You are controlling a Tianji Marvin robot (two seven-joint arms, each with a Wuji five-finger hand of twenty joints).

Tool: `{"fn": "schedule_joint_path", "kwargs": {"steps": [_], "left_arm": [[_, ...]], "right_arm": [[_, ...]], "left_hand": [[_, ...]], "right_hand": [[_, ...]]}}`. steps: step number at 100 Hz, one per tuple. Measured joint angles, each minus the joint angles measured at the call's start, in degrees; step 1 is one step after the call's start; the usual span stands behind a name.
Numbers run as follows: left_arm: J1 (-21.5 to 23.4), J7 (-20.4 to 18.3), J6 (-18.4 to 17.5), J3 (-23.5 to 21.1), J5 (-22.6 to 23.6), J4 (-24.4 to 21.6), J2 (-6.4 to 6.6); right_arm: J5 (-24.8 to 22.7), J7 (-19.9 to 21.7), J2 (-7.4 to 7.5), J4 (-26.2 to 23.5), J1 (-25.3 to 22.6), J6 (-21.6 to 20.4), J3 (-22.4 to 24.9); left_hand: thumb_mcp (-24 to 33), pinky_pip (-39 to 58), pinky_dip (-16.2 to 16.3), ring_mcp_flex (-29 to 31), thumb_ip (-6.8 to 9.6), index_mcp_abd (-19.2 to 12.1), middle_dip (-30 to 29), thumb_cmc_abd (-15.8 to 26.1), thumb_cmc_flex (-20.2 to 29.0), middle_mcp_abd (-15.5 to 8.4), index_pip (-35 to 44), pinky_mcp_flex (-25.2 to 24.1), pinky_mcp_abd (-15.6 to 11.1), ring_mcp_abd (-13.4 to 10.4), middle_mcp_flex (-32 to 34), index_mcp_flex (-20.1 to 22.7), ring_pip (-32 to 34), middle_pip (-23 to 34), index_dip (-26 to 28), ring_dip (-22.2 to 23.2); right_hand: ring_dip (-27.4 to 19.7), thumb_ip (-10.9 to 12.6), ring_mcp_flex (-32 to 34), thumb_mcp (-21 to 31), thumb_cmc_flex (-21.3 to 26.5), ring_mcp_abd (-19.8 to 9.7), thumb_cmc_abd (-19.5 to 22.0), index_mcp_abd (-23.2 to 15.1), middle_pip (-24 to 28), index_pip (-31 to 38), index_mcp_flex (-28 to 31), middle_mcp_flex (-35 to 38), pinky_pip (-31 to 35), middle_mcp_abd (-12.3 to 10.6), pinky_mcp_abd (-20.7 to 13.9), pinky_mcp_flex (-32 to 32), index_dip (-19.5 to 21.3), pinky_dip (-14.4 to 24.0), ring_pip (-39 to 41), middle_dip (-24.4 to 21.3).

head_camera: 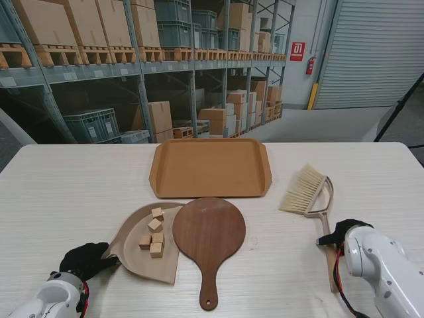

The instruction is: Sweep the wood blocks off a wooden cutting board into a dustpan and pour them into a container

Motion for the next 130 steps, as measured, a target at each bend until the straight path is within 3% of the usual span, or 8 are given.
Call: {"fn": "schedule_joint_path", "kwargs": {"steps": [44, 61, 105, 130], "left_arm": [[0.03, 0.00, 0.00, -0.01, -0.01, -0.03, 0.00], [0.05, 0.01, 0.01, -0.02, -0.01, -0.04, -0.02], [0.05, 0.03, -0.01, -0.03, -0.09, -0.02, -0.03], [0.06, 0.11, 0.01, -0.04, -0.21, 0.00, -0.02]], "right_arm": [[0.30, -0.49, -0.04, 0.14, -0.02, 0.54, -0.05], [-0.67, -2.25, -0.36, -0.52, -1.43, -0.38, 1.43], [-2.13, -16.30, -1.58, -5.49, -6.86, -3.42, 6.15], [5.92, -24.36, -2.00, -6.81, -6.76, -5.63, 5.80]], "left_hand": [[0.00, 0.00, 0.00, 0.00, 0.00, 0.00, 0.00, 0.00, 0.00, 0.00, 0.00, 0.00, 0.00, 0.00, 0.00, 0.00, -0.01, -0.04, 0.00, 0.00], [0.00, 0.00, 0.00, 0.00, 0.00, 0.00, 0.00, 0.00, 0.00, 0.00, 0.00, 0.00, 0.00, 0.00, 0.00, 0.00, -0.02, -0.05, 0.00, 0.00], [0.00, 0.00, 0.00, 0.00, 0.00, 0.00, 0.00, 0.00, 0.00, 0.00, 0.00, 0.00, 0.00, 0.00, 0.01, 0.00, -0.03, -0.07, 0.00, 0.00], [0.00, 0.00, 0.00, 0.00, 0.00, 0.00, 0.00, 0.00, 0.00, 0.00, 0.00, 0.00, 0.00, 0.00, 0.01, 0.00, -0.03, -0.08, 0.00, 0.00]], "right_hand": [[0.68, -0.07, 0.00, -0.46, 0.00, 0.40, 0.00, 0.32, 0.02, -0.01, 0.71, 1.16, 0.11, 0.49, -0.01, 0.00, 0.03, 0.01, 1.28, -0.02], [0.68, -0.07, 0.00, -0.46, 0.02, 0.46, -0.71, 0.32, 0.02, -3.97, 0.04, 1.16, 0.11, 0.49, -0.01, -0.01, 0.03, 0.01, 1.29, -0.02], [0.68, -0.07, 0.00, -0.42, 2.33, 0.55, -3.32, 0.34, 0.02, -4.56, 0.01, 1.17, 0.11, 0.51, -0.01, -0.12, 0.03, 0.01, 1.24, -0.02], [0.68, -0.07, 0.00, -0.31, 2.93, 0.79, -4.11, 0.59, 0.02, -5.25, -0.03, 1.13, 0.04, 0.69, 0.21, -0.63, 0.03, 0.01, -0.22, -0.04]]}}
